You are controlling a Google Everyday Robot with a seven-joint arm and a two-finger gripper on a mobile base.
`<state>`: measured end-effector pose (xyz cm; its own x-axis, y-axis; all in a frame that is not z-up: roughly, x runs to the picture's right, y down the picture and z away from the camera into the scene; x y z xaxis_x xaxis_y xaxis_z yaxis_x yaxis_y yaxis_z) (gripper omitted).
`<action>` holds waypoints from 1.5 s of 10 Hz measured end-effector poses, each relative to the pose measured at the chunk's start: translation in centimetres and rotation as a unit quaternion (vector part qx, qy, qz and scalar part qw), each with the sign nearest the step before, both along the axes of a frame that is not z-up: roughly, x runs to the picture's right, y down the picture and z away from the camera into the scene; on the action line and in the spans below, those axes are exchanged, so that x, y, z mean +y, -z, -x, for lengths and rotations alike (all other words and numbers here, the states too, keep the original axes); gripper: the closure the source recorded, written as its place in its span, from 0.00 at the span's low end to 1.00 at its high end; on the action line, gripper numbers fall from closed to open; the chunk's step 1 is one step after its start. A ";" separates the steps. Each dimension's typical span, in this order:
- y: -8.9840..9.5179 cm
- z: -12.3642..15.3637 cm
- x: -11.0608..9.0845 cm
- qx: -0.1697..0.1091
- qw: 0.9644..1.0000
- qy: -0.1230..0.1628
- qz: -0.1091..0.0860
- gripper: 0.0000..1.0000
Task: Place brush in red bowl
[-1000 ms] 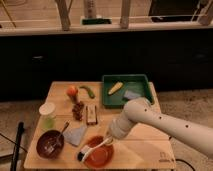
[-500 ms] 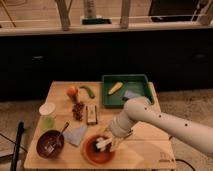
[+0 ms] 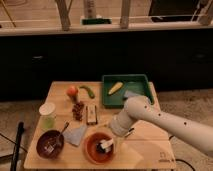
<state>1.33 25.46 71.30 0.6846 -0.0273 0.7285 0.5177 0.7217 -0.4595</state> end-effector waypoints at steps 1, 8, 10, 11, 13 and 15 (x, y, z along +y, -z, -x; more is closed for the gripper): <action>0.0 0.0 0.0 -0.001 1.000 0.001 0.001 0.20; 0.2 0.0 -0.1 -0.003 1.000 0.006 -0.002 0.20; 0.3 -0.1 -0.2 -0.004 1.000 0.006 -0.003 0.20; 0.3 -0.1 -0.2 -0.005 1.000 0.006 -0.003 0.20; 0.3 -0.1 -0.2 -0.005 1.000 0.006 -0.003 0.20; 0.3 -0.1 -0.2 -0.005 1.000 0.006 -0.003 0.20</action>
